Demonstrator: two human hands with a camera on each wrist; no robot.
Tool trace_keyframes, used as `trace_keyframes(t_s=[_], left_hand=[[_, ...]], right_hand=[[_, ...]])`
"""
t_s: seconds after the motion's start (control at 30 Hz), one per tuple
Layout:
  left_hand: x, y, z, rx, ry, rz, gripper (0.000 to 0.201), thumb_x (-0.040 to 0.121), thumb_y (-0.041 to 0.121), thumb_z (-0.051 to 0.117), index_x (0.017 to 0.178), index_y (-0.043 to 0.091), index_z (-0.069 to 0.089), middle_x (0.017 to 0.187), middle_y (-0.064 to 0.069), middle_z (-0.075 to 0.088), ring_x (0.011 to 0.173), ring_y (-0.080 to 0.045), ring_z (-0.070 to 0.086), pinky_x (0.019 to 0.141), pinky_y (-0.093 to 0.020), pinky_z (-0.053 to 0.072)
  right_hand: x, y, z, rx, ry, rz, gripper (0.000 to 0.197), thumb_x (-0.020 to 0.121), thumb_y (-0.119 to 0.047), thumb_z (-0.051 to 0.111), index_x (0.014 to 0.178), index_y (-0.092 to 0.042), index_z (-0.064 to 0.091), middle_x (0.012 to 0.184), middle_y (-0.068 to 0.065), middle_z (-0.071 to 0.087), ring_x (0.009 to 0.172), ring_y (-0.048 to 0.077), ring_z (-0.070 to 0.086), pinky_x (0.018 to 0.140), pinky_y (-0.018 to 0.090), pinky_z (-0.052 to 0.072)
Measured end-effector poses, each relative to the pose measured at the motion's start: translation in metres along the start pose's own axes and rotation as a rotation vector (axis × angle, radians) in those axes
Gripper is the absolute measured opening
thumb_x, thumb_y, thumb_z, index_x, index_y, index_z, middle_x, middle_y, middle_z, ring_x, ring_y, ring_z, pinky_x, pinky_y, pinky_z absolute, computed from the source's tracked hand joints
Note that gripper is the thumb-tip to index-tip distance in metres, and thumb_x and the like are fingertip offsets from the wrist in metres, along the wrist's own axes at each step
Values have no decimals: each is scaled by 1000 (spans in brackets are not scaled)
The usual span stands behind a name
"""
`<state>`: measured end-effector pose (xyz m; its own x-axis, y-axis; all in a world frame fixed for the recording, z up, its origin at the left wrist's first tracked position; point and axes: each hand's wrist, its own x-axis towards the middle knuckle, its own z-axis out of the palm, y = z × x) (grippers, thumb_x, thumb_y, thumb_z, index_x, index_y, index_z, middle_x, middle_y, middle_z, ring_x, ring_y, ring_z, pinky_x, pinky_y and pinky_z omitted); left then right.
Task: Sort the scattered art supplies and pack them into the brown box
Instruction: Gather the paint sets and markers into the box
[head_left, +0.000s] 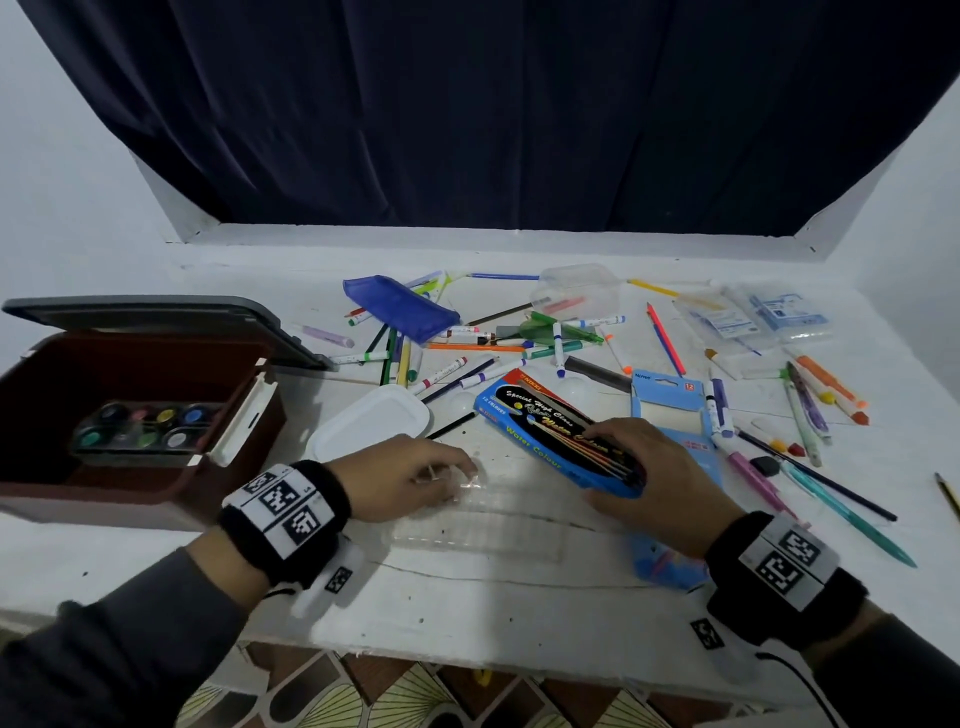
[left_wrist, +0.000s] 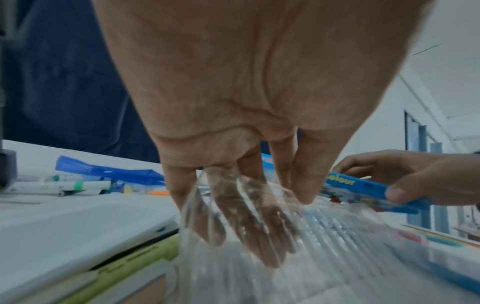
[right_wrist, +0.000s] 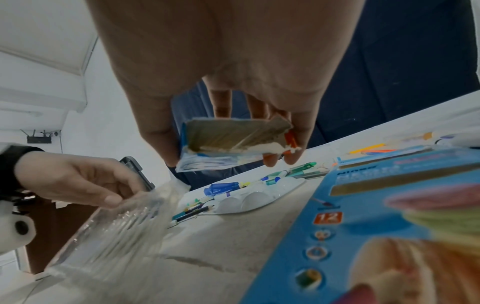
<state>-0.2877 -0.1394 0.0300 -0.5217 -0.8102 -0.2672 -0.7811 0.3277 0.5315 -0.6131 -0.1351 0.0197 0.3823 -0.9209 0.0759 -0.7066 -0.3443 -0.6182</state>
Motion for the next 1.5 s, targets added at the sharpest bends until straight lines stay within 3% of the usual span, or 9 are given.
trace_keyframes(t_s=[0.17,0.33,0.5,0.7,0.8,0.93,1.2,1.37,1.5], left_hand=[[26,-5,11,45,-14,-49,28,99,35,57,126,33,64,108,3,72,87,-8,67,86,-26,54],[33,1,23,214,60,7,37,98,38,57,131,23,63,121,-1,63,110,-17,58,98,-33,45],[4,-26,20,249,125,-32,52,96,58,50,140,30,54,136,9,57,123,-9,52,105,-31,43],[-15,-41,15,119,111,-78,61,93,66,46,142,30,50,132,12,58,117,-5,53,104,-30,43],[-11,-40,10,117,107,-170,71,92,67,48,150,27,38,146,7,48,131,-11,46,112,-32,37],[-3,-38,6,33,156,-228,94,80,79,54,156,32,24,160,10,31,143,-8,32,119,-31,27],[-12,-36,7,-2,204,-196,88,80,57,74,153,36,30,138,8,54,119,-2,51,104,-27,43],[-23,-37,13,27,264,-146,71,82,50,75,144,43,41,117,19,63,111,-3,59,100,-38,47],[-32,-42,24,24,285,-179,75,78,53,74,135,66,27,110,37,52,111,2,55,105,-41,43]], right_hand=[[5,4,-1,-20,-66,-24,61,76,-36,78,129,-37,49,124,-17,50,110,1,50,98,25,45],[15,10,-6,-62,-167,-36,64,72,-32,79,130,-35,51,122,-16,53,111,2,50,101,27,43],[17,13,-17,27,-208,-27,56,63,-52,61,118,-39,59,115,-19,58,106,0,56,96,30,49],[33,6,-3,-20,-352,-36,50,70,-53,62,119,-43,57,117,-17,60,105,2,57,97,31,49],[49,1,2,-61,-400,-34,48,75,-45,69,120,-39,58,119,-11,60,107,8,56,98,35,47],[66,-4,7,-129,-439,-56,44,83,-36,71,125,-32,58,126,-5,57,114,14,53,103,35,43],[77,-10,8,-382,-457,-82,52,80,-40,69,128,-28,53,126,-5,52,113,18,50,98,39,44],[76,-17,15,-194,-475,-121,46,82,-38,69,125,-31,56,123,-4,56,110,16,53,99,37,44],[80,-16,25,-189,-518,-144,47,84,-39,70,128,-31,56,125,-2,57,112,17,53,99,34,44]])
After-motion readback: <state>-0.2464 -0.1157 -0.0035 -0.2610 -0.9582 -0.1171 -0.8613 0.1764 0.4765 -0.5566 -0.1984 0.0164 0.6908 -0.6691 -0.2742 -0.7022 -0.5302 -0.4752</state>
